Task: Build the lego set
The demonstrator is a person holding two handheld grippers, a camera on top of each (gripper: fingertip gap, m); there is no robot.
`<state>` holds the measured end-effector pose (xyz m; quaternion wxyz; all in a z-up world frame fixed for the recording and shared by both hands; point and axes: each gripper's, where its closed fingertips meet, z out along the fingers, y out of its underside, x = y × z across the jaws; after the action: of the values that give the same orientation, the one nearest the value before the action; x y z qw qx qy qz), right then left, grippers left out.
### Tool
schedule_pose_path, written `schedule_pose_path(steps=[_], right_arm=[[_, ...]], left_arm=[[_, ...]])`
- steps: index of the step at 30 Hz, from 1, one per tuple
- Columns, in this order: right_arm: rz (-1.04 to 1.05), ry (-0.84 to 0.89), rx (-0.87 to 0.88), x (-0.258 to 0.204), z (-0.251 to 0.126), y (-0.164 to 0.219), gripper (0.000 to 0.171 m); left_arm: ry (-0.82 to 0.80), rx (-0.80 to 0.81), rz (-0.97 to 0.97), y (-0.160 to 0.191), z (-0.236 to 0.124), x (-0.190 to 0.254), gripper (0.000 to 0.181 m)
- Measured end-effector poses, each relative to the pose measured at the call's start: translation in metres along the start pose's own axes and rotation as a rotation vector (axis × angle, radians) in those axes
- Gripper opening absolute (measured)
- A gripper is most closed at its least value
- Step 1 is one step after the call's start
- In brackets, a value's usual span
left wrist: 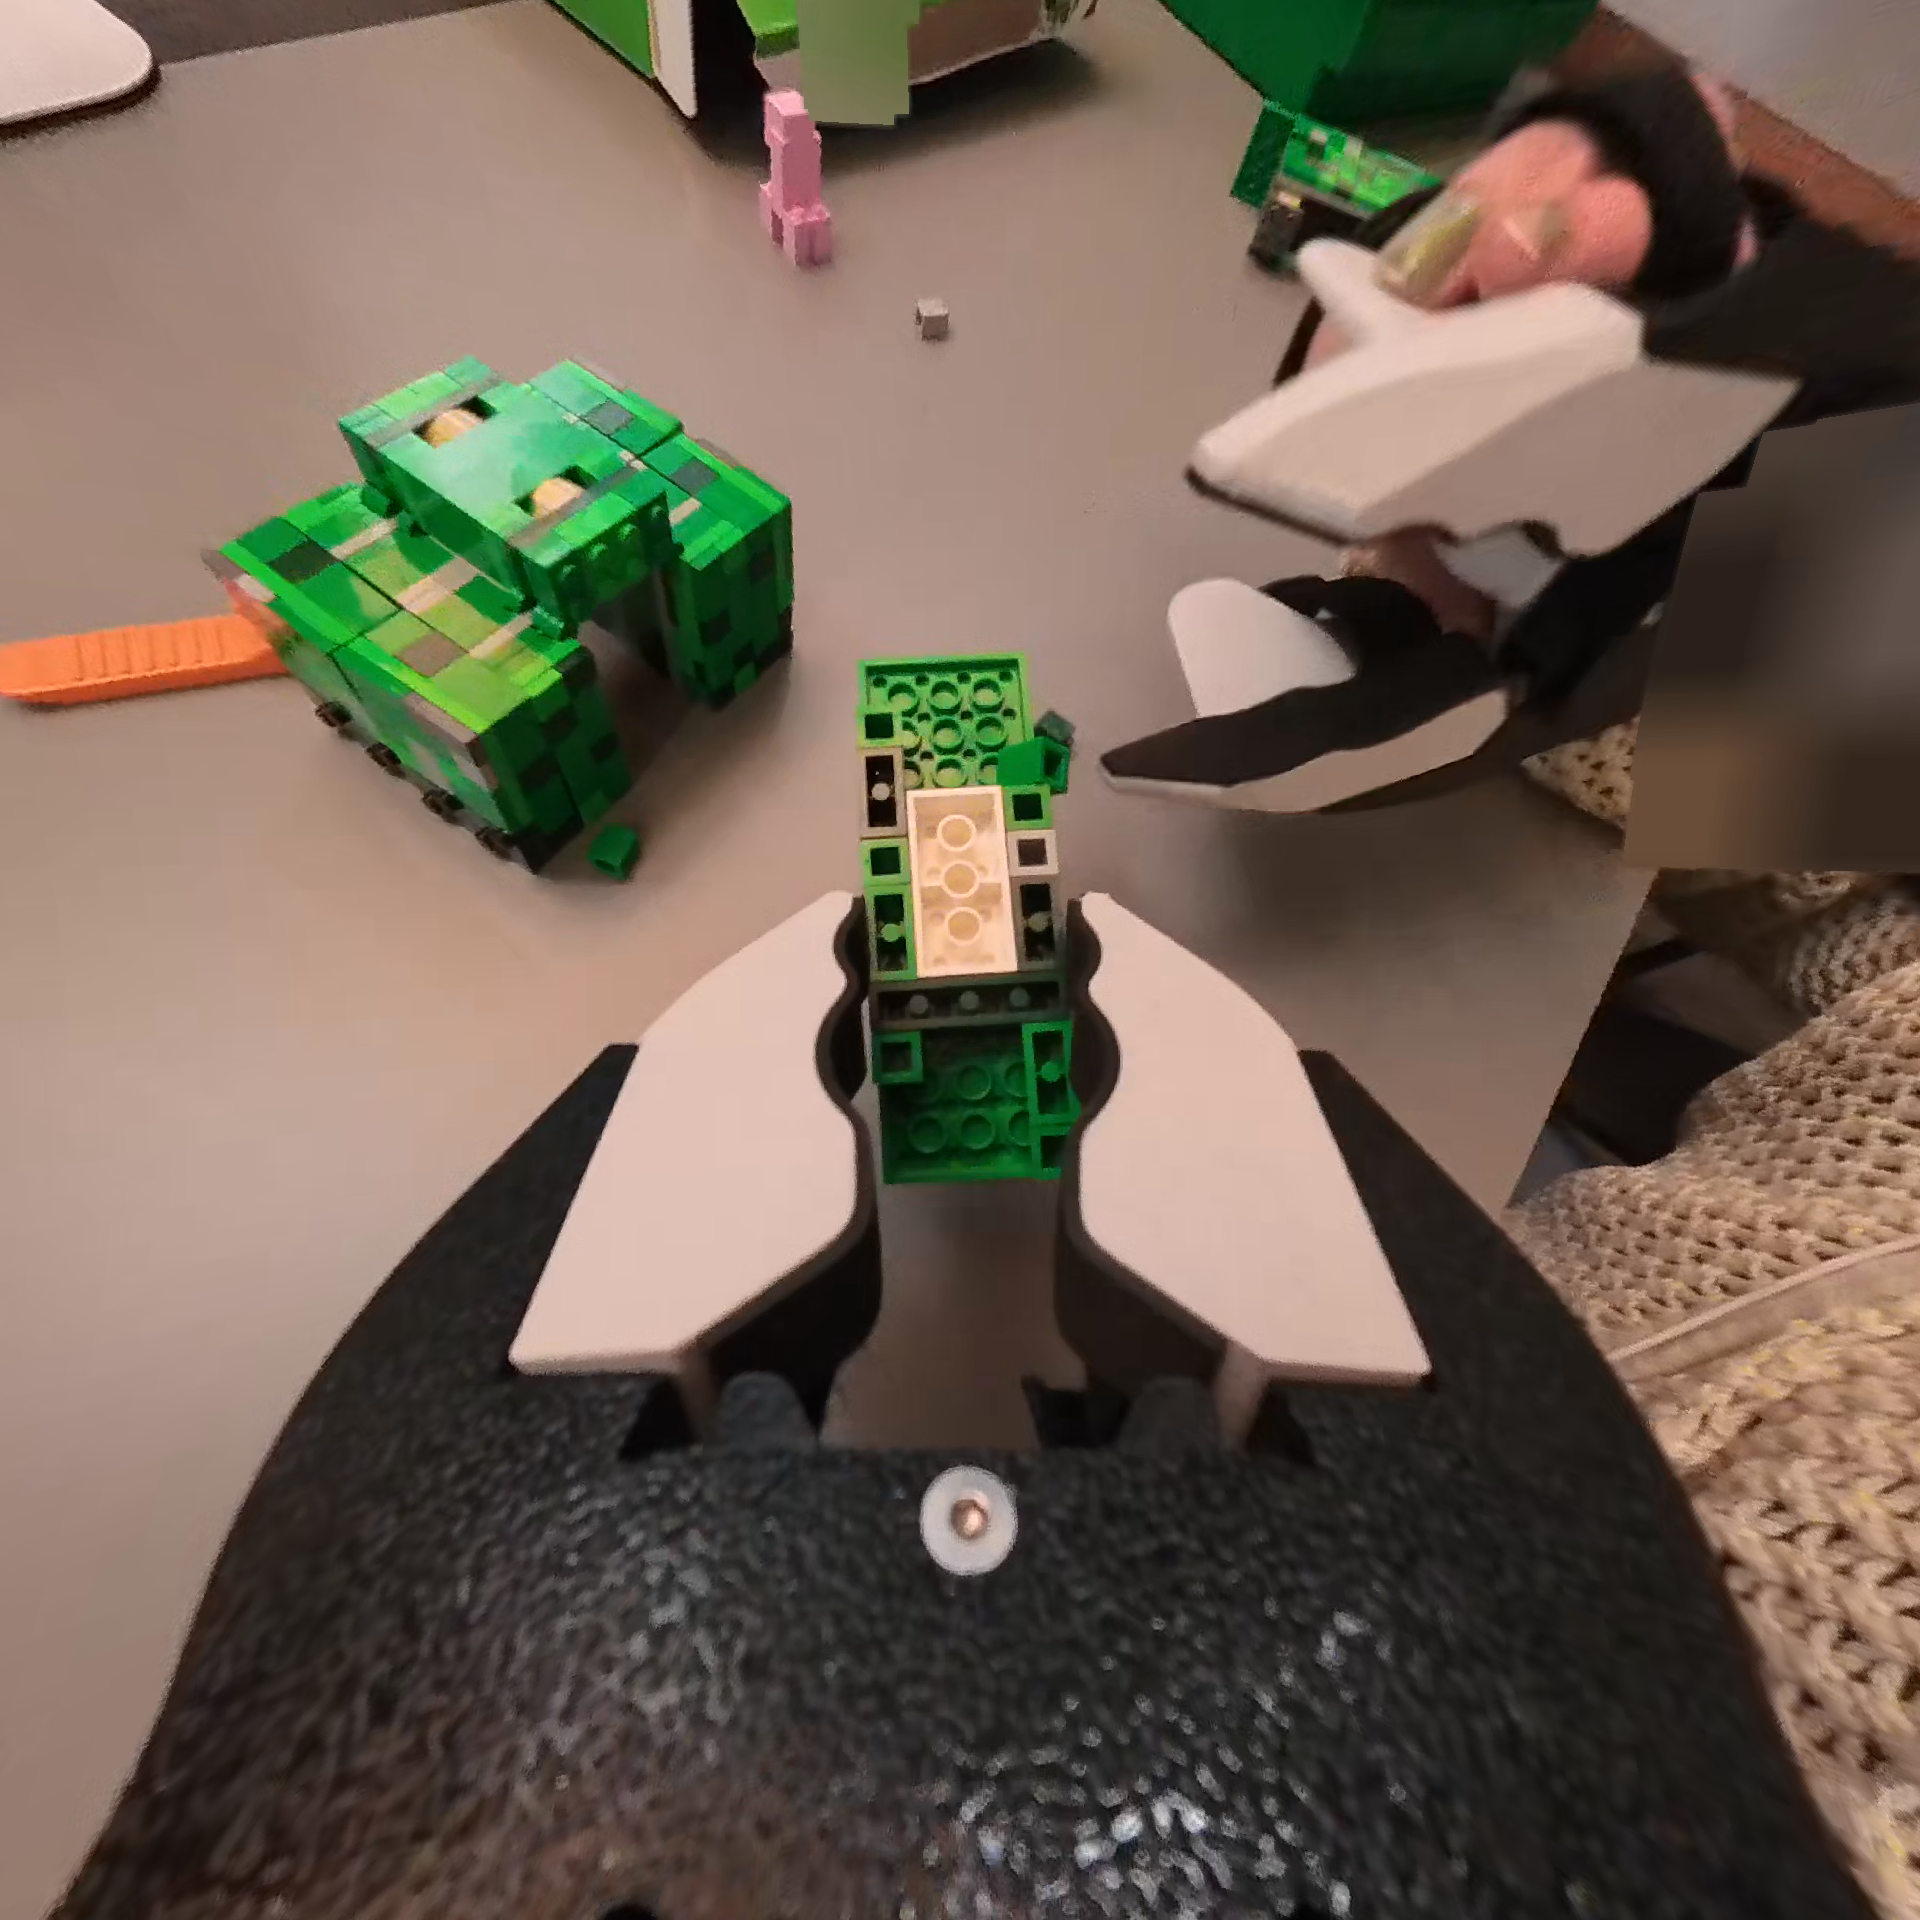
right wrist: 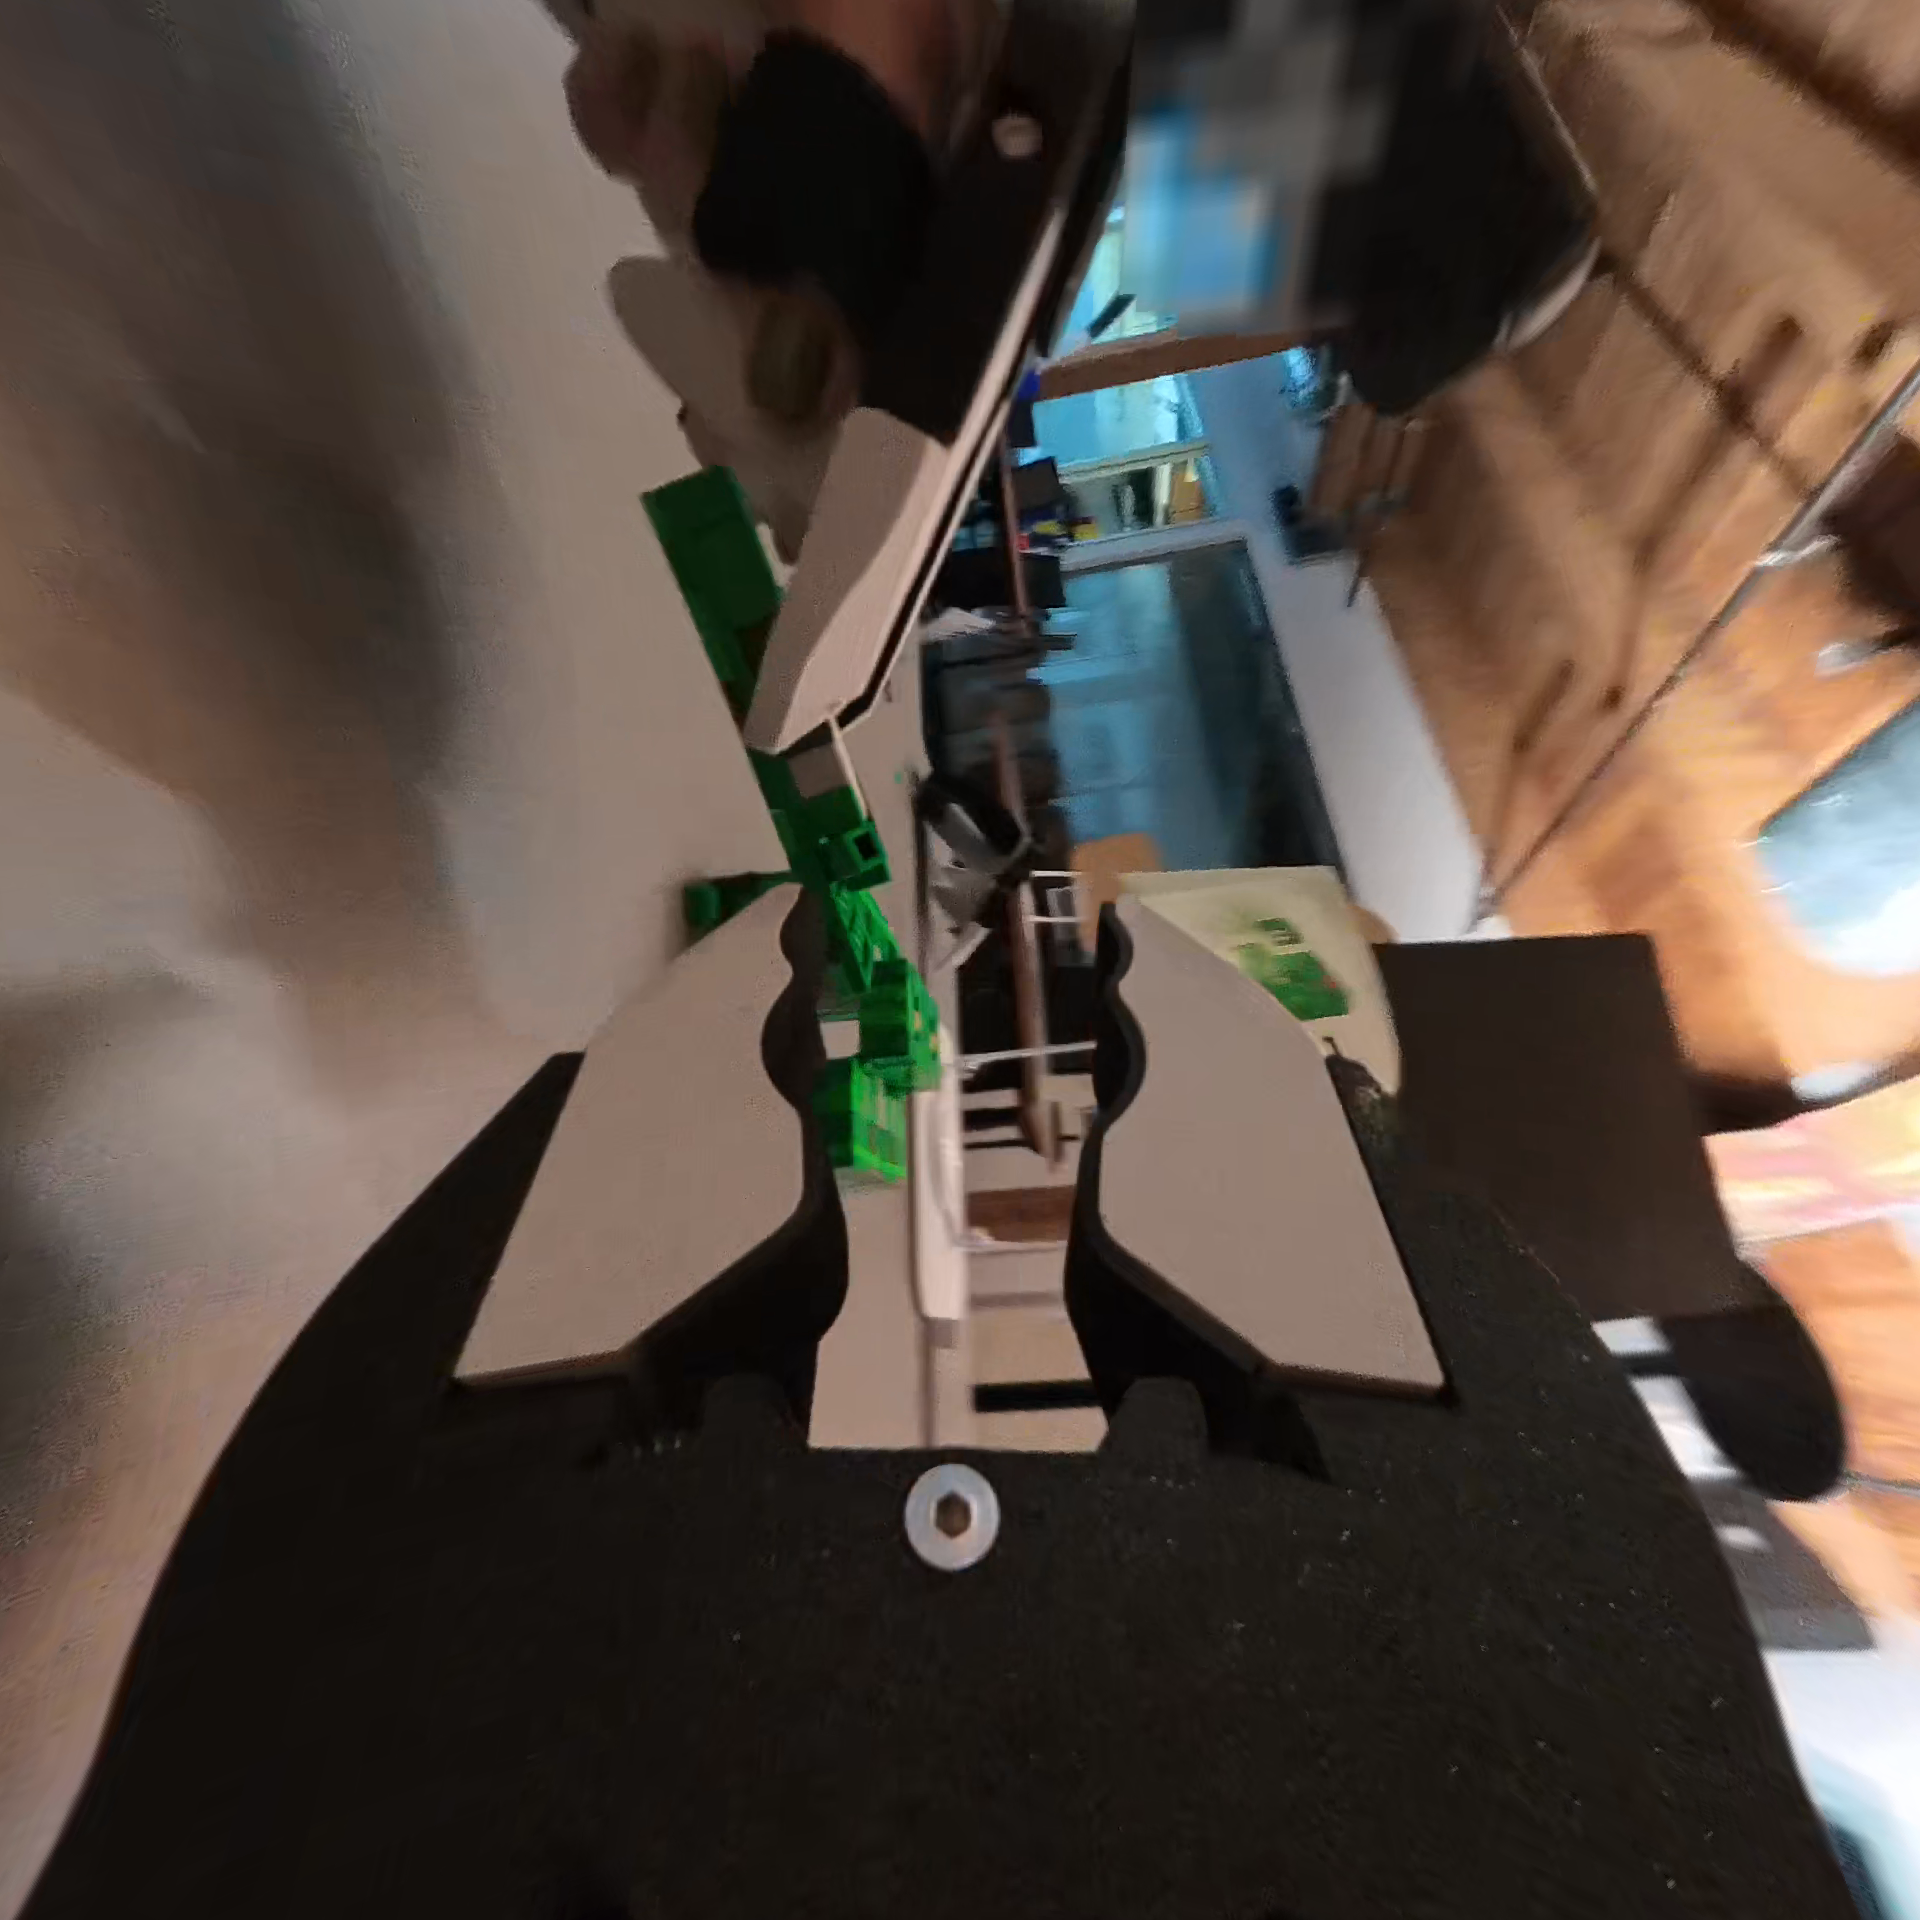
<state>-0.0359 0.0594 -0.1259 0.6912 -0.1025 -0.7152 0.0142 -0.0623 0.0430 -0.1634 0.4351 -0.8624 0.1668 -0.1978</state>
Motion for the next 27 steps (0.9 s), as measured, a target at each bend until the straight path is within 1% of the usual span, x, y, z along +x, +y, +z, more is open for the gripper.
schedule_pose_path(steps=[1,5,9,17,23,27], right_arm=[[-0.055,0.006,-0.009,-0.002,0.0,0.0,0.048],[-0.244,0.031,-0.023,-0.011,0.002,-0.005,0.043],[-0.317,0.068,-0.043,-0.011,0.005,-0.004,0.038],[-0.297,0.068,-0.056,-0.011,0.006,0.0,0.029],[-0.241,0.032,-0.059,-0.013,0.007,0.003,0.019],[-0.225,0.015,-0.064,-0.015,0.006,0.004,0.019]], left_arm=[[0.01,0.003,-0.01,-0.002,-0.001,0.001,0.036],[0.081,0.034,-0.06,-0.01,-0.002,0.008,0.035],[0.101,0.035,-0.07,-0.012,-0.001,0.011,0.035],[0.14,0.045,-0.087,-0.015,0.0,0.016,0.035],[0.124,0.027,-0.06,-0.013,0.003,0.018,0.036],[0.114,0.022,-0.054,-0.012,0.005,0.018,0.036]])
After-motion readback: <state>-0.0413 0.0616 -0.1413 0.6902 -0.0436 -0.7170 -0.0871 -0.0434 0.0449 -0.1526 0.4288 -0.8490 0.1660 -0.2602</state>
